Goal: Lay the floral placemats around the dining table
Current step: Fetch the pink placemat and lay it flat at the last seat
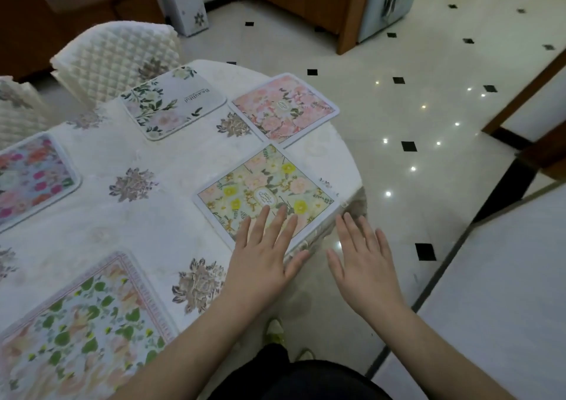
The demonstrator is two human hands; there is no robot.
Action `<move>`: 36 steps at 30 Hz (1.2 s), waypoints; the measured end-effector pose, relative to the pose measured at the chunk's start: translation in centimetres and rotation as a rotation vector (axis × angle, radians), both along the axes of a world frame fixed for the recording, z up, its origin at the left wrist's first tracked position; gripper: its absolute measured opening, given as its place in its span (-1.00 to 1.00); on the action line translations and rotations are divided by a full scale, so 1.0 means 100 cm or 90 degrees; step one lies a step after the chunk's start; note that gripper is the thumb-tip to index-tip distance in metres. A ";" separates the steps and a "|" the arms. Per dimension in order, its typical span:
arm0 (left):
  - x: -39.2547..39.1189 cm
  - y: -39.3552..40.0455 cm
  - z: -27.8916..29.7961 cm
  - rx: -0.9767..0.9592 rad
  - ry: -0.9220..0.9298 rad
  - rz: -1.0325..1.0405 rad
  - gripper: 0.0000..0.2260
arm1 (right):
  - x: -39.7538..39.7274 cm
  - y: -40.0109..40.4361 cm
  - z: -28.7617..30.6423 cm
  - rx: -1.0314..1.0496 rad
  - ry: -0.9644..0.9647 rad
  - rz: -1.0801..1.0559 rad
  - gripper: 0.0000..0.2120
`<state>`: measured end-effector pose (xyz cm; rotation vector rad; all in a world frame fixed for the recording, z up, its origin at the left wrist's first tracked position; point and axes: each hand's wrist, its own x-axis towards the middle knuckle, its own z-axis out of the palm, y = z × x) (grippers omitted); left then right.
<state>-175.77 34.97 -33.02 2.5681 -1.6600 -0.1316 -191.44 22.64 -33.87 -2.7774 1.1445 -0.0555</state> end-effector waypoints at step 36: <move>-0.068 -0.340 0.004 0.042 0.004 -0.314 -0.37 | -0.106 -0.249 -0.003 0.083 0.048 -0.263 -0.24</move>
